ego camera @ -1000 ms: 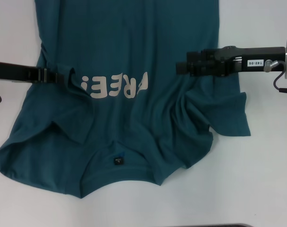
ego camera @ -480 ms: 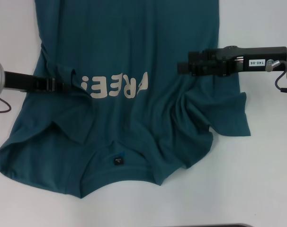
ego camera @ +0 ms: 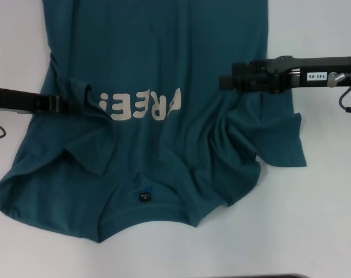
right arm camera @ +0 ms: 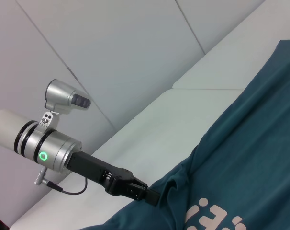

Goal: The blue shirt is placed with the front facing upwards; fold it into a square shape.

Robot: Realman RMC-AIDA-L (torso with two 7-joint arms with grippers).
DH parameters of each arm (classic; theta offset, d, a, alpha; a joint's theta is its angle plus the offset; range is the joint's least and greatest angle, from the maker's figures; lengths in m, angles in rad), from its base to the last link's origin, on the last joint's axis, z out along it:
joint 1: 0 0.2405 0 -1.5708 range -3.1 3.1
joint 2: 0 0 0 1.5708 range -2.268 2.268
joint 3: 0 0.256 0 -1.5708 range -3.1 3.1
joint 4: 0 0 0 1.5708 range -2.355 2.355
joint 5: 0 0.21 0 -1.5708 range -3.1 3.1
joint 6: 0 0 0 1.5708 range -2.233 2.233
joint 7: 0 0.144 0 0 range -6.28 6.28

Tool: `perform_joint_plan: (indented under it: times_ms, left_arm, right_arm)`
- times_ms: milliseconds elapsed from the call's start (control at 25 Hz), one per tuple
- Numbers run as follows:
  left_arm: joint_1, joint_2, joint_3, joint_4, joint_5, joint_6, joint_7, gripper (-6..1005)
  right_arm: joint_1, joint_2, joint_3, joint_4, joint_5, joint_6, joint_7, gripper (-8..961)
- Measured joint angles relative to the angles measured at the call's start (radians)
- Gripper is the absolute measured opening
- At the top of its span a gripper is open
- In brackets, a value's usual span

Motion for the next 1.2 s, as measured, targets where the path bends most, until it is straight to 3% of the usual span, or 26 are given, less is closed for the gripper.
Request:
perform_joint_plan:
  times_ms: [920, 1200]
  left_arm:
    - [-0.064, -0.005, 0.021, 0.065, 0.052, -0.038, -0.006, 139]
    - [-0.112, -0.028, 0.025, 0.084, 0.051, -0.067, 0.004, 145]
  right_arm:
    - [-0.002, 0.0, 0.003, 0.0, 0.0, 0.0, 0.0, 852]
    - [-0.003, 0.0, 0.003, 0.0, 0.0, -0.005, 0.0, 854]
